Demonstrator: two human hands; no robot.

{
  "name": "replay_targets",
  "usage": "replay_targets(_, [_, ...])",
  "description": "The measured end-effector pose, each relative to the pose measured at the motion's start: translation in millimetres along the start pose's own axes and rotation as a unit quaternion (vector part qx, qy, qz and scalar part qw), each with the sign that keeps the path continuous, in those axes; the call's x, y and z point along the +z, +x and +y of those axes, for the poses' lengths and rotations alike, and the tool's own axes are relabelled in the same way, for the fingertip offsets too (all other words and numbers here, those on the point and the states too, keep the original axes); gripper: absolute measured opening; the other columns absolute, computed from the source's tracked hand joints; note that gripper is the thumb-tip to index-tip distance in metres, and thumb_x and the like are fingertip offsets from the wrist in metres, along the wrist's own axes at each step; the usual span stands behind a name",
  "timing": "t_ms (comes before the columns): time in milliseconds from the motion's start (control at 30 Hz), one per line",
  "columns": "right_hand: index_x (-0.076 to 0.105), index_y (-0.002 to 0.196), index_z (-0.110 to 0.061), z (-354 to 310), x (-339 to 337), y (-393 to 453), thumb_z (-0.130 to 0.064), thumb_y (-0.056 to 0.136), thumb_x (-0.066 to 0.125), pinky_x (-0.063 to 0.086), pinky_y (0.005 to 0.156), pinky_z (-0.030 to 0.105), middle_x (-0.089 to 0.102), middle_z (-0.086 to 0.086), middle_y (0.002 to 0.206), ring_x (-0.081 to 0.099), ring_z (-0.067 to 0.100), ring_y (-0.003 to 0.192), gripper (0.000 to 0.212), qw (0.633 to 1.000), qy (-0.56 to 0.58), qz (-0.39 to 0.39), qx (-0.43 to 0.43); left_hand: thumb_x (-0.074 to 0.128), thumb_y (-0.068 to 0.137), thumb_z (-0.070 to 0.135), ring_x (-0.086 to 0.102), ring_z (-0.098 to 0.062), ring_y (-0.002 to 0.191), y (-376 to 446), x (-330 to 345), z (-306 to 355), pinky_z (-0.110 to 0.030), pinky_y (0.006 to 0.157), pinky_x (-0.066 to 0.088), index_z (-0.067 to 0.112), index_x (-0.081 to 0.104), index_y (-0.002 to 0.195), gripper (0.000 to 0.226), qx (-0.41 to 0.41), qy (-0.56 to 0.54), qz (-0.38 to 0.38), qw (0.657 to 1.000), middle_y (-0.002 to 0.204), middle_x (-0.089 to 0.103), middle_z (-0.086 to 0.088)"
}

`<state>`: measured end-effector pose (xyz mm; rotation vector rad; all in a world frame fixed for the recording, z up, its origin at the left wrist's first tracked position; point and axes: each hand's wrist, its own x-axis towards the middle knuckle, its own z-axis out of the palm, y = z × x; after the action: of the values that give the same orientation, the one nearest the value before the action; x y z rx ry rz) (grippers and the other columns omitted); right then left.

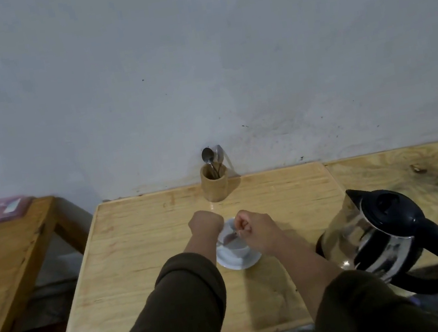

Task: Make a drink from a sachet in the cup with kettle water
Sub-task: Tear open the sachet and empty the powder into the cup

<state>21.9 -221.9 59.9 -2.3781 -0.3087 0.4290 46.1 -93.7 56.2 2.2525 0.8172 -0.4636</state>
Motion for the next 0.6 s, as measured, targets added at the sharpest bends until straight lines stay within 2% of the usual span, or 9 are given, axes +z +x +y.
replay_targets(67, [0.062, 0.099, -0.006, 4, 4, 4, -0.004, 0.084, 0.054, 0.044, 0.079, 0.025, 0.068, 0.01, 0.102, 0.06, 0.024, 0.096, 0.017, 1.0, -0.019, -0.001, 0.008, 0.053, 0.089, 0.018, 0.066, -0.02, 0.097, 5, 4, 1, -0.023, 0.067, 0.043, 0.008, 0.064, 0.096, 0.017, 0.001, 0.022, 0.003, 1.0, 0.105, 0.07, -0.008])
replay_targets(133, [0.062, 0.105, -0.008, 9, 10, 9, -0.009, 0.08, 0.058, 0.044, 0.081, 0.024, 0.068, 0.009, 0.11, 0.061, 0.024, 0.103, 0.025, 0.999, -0.03, -0.008, 0.033, 0.05, 0.091, 0.016, 0.064, -0.02, 0.1, 10, 7, 2, -0.023, 0.073, 0.046, 0.006, 0.064, 0.104, 0.022, 0.005, 0.057, 0.005, 0.998, 0.115, 0.068, -0.009])
replay_targets(200, [0.062, 0.102, -0.012, 15, 16, 14, -0.016, 0.075, 0.069, 0.045, 0.076, 0.019, 0.069, 0.008, 0.108, 0.063, 0.023, 0.098, 0.028, 0.998, -0.018, -0.006, 0.053, 0.045, 0.093, 0.016, 0.062, -0.019, 0.109, 14, 11, 3, -0.023, 0.088, 0.048, 0.005, 0.063, 0.113, 0.029, 0.011, 0.077, 0.011, 0.997, 0.119, 0.066, -0.008])
replay_targets(267, [0.063, 0.099, -0.013, 21, 20, 17, -0.019, 0.07, 0.077, 0.042, 0.061, 0.006, 0.068, 0.009, 0.104, 0.063, 0.021, 0.088, 0.032, 0.998, 0.015, 0.004, 0.066, 0.044, 0.094, 0.016, 0.061, -0.019, 0.111, 17, 14, 5, -0.023, 0.093, 0.047, 0.005, 0.063, 0.114, 0.03, 0.008, 0.099, 0.0, 0.995, 0.118, 0.066, -0.007])
replay_targets(333, [0.064, 0.1, -0.011, 24, 21, 19, -0.02, 0.072, 0.077, 0.039, 0.059, 0.007, 0.066, 0.007, 0.103, 0.061, 0.02, 0.087, 0.032, 0.997, 0.021, 0.017, 0.066, 0.044, 0.094, 0.016, 0.061, -0.019, 0.106, 18, 15, 9, -0.024, 0.09, 0.047, 0.007, 0.063, 0.108, 0.026, 0.012, 0.121, -0.016, 0.992, 0.107, 0.066, -0.005])
replay_targets(400, [0.065, 0.102, -0.012, 28, 21, 21, -0.019, 0.077, 0.072, 0.041, 0.071, 0.016, 0.067, 0.006, 0.104, 0.063, 0.023, 0.095, 0.027, 0.998, 0.006, 0.026, 0.059, 0.041, 0.094, 0.018, 0.058, -0.016, 0.086, 18, 14, 14, -0.024, 0.077, 0.043, 0.01, 0.058, 0.083, 0.022, 0.013, 0.112, -0.02, 0.993, 0.077, 0.057, -0.001])
replay_targets(467, [0.067, 0.1, -0.013, 31, 20, 22, -0.016, 0.079, 0.067, 0.046, 0.078, 0.023, 0.07, 0.007, 0.102, 0.064, 0.024, 0.097, 0.021, 0.998, 0.012, 0.029, 0.06, 0.04, 0.094, 0.022, 0.049, -0.014, 0.069, 21, 14, 16, -0.023, 0.073, 0.037, 0.011, 0.046, 0.064, 0.033, 0.005, 0.095, -0.023, 0.995, 0.064, 0.047, 0.0])
replay_targets(533, [0.069, 0.1, -0.013, 33, 16, 22, -0.013, 0.081, 0.064, 0.048, 0.08, 0.023, 0.071, 0.006, 0.103, 0.064, 0.02, 0.095, 0.019, 0.997, 0.032, 0.029, 0.067, 0.043, 0.093, 0.026, 0.056, -0.017, 0.076, 24, 15, 17, -0.024, 0.077, 0.041, 0.01, 0.049, 0.068, 0.03, 0.002, 0.054, -0.04, 0.998, 0.072, 0.057, -0.002])
replay_targets(600, [0.07, 0.102, -0.012, 35, 12, 22, -0.008, 0.084, 0.061, 0.041, 0.078, 0.017, 0.071, 0.004, 0.105, 0.059, 0.012, 0.091, 0.021, 0.996, 0.05, 0.032, 0.072, 0.041, 0.093, 0.03, 0.065, -0.023, 0.095, 27, 17, 16, -0.028, 0.093, 0.049, 0.007, 0.057, 0.081, 0.03, -0.007, -0.01, -0.05, 0.999, 0.095, 0.071, -0.007])
